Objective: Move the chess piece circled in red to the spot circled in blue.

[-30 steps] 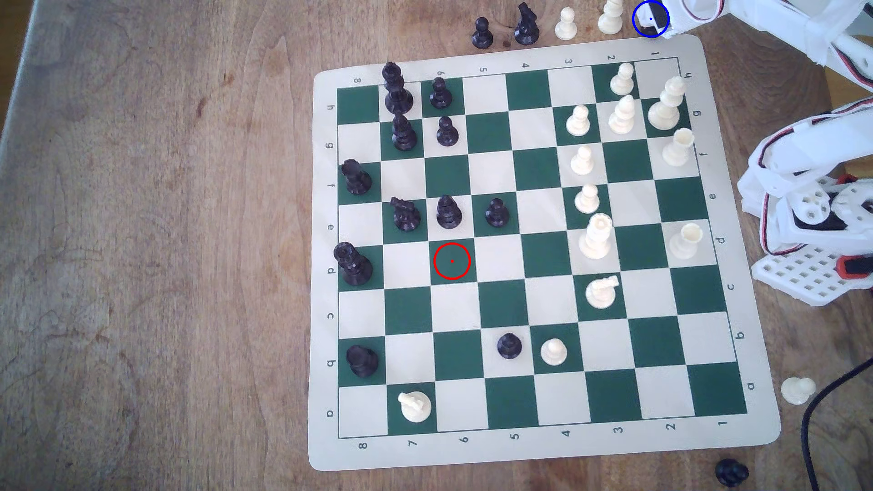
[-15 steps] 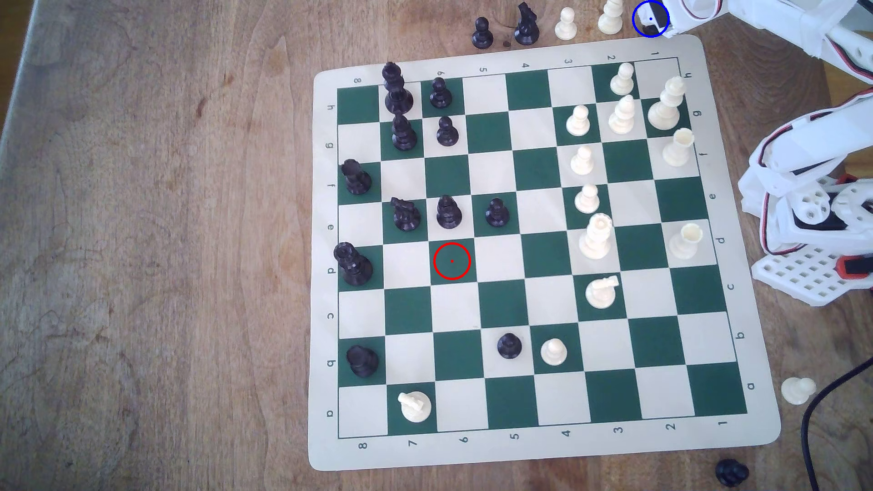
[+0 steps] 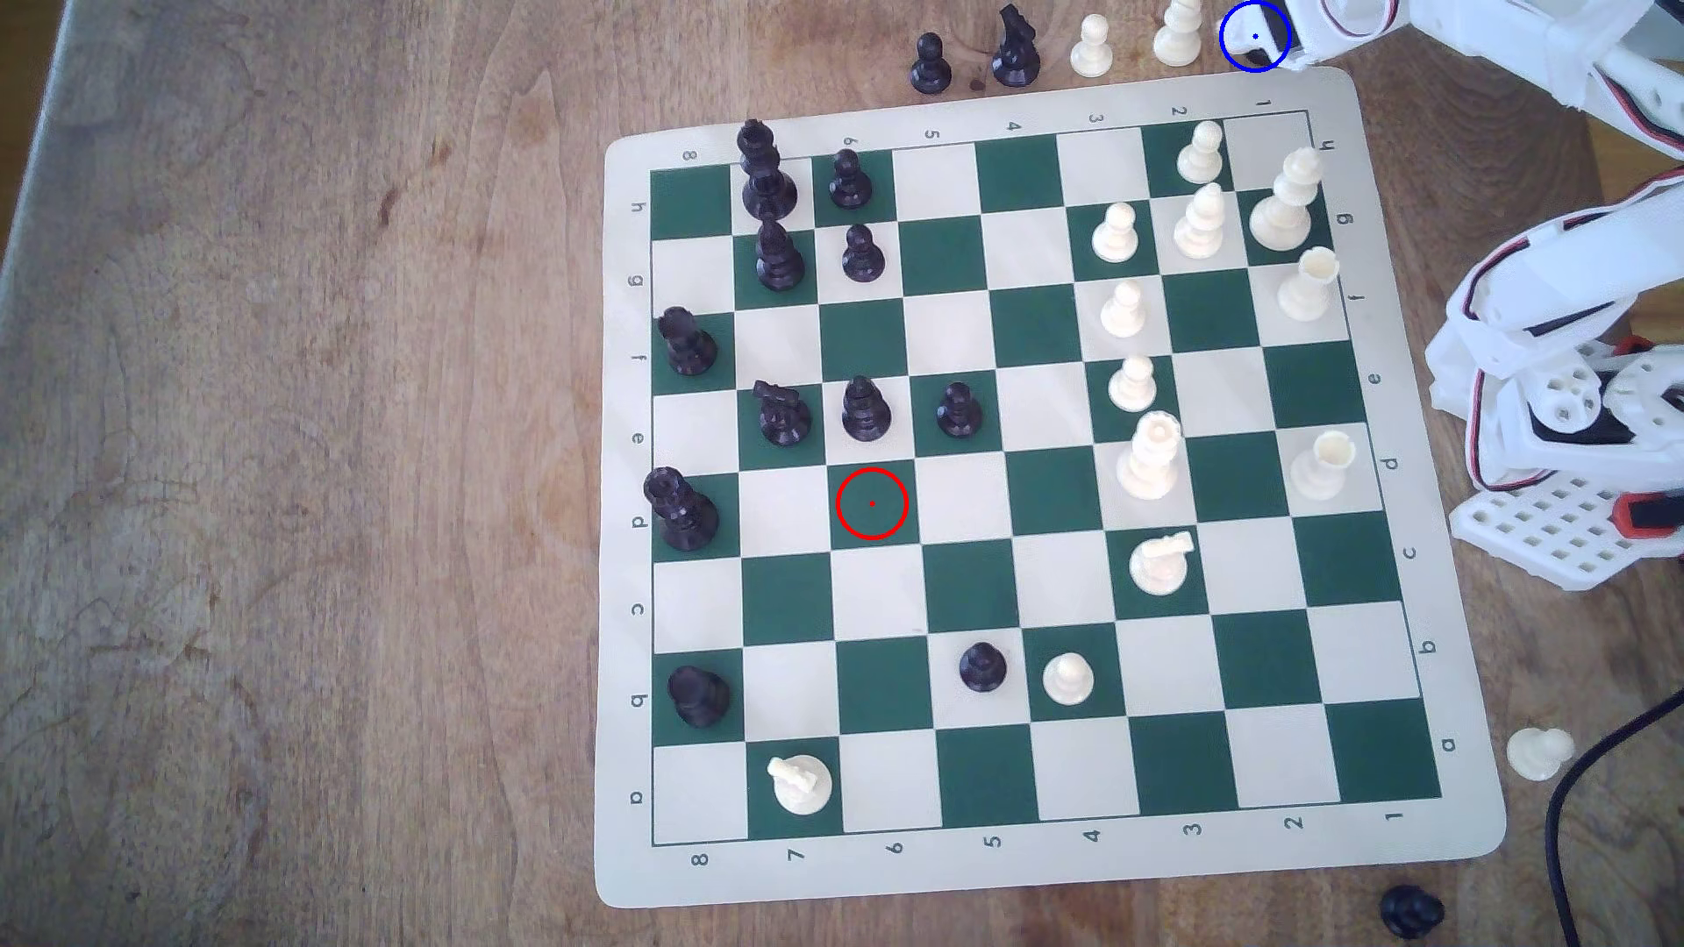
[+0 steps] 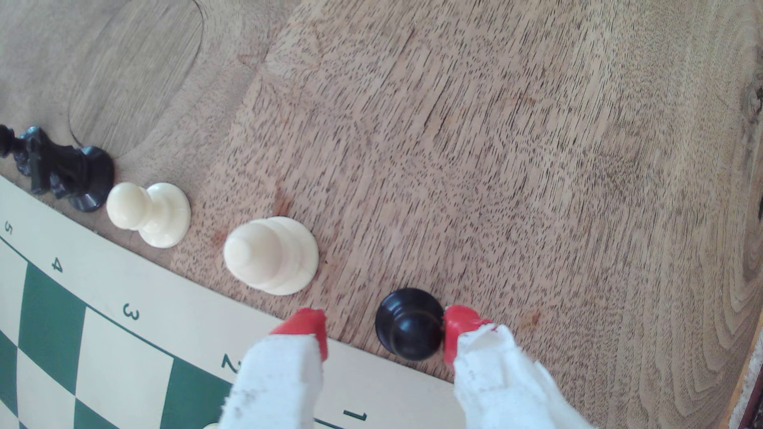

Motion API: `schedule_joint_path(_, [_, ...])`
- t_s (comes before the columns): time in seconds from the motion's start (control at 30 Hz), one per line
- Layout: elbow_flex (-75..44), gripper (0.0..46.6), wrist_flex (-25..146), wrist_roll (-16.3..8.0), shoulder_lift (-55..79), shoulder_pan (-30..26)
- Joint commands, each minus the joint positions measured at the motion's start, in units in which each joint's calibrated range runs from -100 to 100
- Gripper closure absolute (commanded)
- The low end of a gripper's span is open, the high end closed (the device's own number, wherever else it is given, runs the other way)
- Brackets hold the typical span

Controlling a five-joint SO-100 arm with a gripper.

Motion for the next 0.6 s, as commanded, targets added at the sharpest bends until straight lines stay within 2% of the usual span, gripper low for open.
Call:
schedule_joint_path(0.0, [-0.6, 27.1, -1.0, 0.1, -1.4, 0.6])
schedule_joint_path(0.3, [-1.1, 26.0, 1.1, 0.4, -5.1, 2.0])
schedule_joint_path(0.57, [-0.6, 24.6, 15.8, 0.4, -23.0, 0.3])
